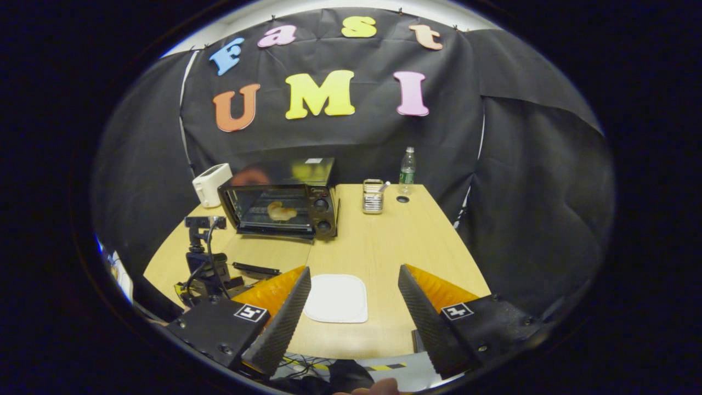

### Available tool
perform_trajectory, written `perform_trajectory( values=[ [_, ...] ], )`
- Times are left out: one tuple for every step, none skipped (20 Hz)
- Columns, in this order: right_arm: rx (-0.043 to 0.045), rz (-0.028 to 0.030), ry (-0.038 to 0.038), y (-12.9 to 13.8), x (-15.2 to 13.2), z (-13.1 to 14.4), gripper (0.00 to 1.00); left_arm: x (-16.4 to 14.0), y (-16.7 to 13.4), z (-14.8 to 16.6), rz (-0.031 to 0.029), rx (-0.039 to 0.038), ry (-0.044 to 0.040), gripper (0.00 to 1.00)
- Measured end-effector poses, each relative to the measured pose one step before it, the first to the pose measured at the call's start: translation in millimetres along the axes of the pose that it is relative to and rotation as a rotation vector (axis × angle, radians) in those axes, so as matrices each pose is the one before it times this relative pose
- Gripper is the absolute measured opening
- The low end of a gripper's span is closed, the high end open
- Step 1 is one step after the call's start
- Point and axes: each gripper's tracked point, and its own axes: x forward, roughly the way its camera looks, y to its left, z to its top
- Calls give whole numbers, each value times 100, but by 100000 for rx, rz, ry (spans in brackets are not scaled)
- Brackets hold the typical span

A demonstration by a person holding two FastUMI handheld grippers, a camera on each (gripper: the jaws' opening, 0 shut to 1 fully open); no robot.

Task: Open the electric oven with the left hand, put the food in, and close the electric oven.

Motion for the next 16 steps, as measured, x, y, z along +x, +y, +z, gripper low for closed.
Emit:
perform_trajectory(
  values=[
    [-359,-489,-327,-243,88,-27,97,80,-167,289,-196,1615,-723,95],
    [-137,-966,-359,-296,30,223,97,151,-97,-64,-230,1859,518,94],
    [392,-456,-195,-129,136,151,97,-85,35,-118,276,1051,328,93],
    [1054,123,40,-67,98,225,97,160,132,314,-74,428,-945,94],
    [1159,185,64,20,72,88,97,60,-35,-31,-260,-676,1084,94],
    [695,-93,-245,-78,-50,102,97,-49,-159,102,-412,-279,171,94],
    [330,-387,-553,-80,-123,185,97,-130,-125,321,-754,798,-183,93],
    [5,-235,-643,24,-139,176,97,-259,-5,277,-157,1092,-294,93],
    [-872,-440,-504,60,-103,122,97,-403,-15,412,-208,-335,-463,83],
    [-779,-101,-662,110,-180,128,97,-403,-149,613,-497,-1566,-1257,93],
    [-248,366,-447,289,-177,25,96,-569,-151,870,-553,-1621,-1889,93],
    [106,723,-524,265,-273,-47,97,-594,-63,937,192,-739,-1872,93],
    [-257,762,-457,325,-184,88,97,-511,119,1231,642,-145,-2658,93],
    [-675,664,-340,419,-399,-151,97,-419,77,1662,728,-35,-3182,96],
    [-448,508,-612,331,-232,43,97,-169,32,2095,234,58,-4256,96],
    [-519,759,-594,428,-286,80,97,-20,-181,1969,-288,157,-3632,96]
  ],
)
